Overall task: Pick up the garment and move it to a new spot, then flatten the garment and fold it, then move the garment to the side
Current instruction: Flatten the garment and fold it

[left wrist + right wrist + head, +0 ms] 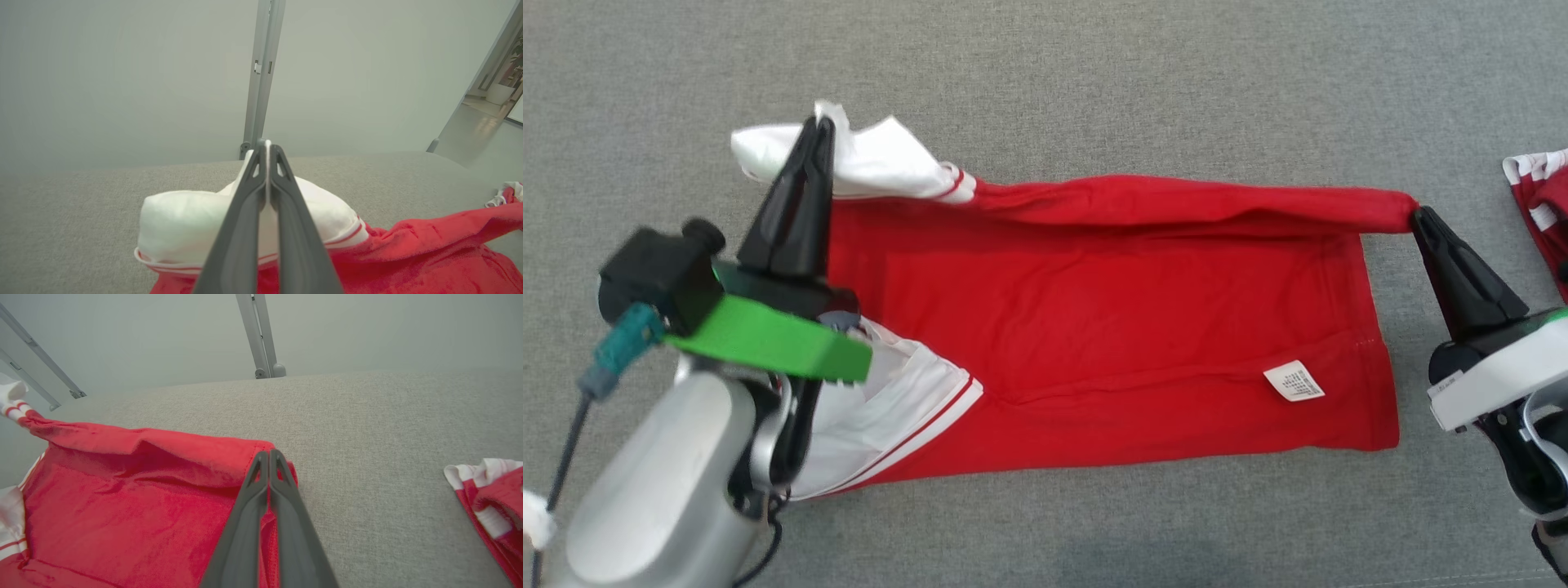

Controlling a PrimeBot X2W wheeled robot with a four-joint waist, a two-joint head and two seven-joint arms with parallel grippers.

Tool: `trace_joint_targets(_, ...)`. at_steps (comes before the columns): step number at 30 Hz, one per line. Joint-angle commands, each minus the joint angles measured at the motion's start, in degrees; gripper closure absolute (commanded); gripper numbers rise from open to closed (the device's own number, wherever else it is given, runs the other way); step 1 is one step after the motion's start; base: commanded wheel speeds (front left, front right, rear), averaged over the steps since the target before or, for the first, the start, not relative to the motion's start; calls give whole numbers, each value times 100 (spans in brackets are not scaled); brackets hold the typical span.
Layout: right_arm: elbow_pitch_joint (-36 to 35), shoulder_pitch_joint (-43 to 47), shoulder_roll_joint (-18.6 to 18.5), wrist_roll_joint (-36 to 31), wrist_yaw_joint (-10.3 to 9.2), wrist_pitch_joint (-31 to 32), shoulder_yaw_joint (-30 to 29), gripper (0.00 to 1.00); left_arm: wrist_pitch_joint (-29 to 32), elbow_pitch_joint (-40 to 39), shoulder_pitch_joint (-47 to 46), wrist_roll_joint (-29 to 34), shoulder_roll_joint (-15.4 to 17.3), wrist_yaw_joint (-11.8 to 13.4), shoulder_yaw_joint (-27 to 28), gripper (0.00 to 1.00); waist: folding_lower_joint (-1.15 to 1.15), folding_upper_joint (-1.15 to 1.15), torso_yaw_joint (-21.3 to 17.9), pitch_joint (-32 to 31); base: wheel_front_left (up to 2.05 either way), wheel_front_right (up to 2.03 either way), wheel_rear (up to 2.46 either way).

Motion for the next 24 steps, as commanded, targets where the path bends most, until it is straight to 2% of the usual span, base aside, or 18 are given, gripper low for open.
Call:
trace_joint_targets(1,-58,171,73,-57,-6,30,-88,100,-25,-203,339,87,61,148,-17,100,0,0,-5,-10,0,0,0)
trace_joint_targets(4,-151,493,242,-119,-6,127,-255,100,-24,-808,1064,91,150,486,-30,100,0,0,-9,-15,0,0,0)
trace_joint_targets(9,-122,876,457,-177,-6,271,-373,100,-5,-1279,1881,-115,59,783,-146,100,0,0,57,-44,0,0,0)
trace_joint_targets(15,37,1072,562,-408,-6,375,-425,100,71,-1188,2344,-349,-28,865,-244,100,0,0,69,-68,0,0,0)
trace_joint_targets(19,257,1050,621,-501,-6,408,-351,100,161,-949,2429,-523,-120,785,-330,100,0,0,78,-64,0,0,0)
trace_joint_targets(20,326,1016,683,-482,-6,371,-362,78,188,-860,2424,-573,-155,748,-356,100,0,0,80,-68,0,0,0)
trace_joint_targets(21,389,984,709,-498,-6,349,-355,12,216,-761,2408,-607,-179,708,-385,68,0,0,82,-78,0,0,0)
trace_joint_targets(22,470,973,726,-565,-6,319,-361,0,207,-658,2380,-618,-205,696,-383,26,0,0,85,-90,0,0,0)
trace_joint_targets(23,519,964,767,-587,-6,288,-343,0,200,-578,2365,-634,-240,681,-391,0,0,0,83,-106,0,0,0)
trace_joint_targets(24,564,955,806,-621,-6,229,-363,0,177,-534,2348,-631,-286,657,-388,0,0,0,84,-127,0,0,0)
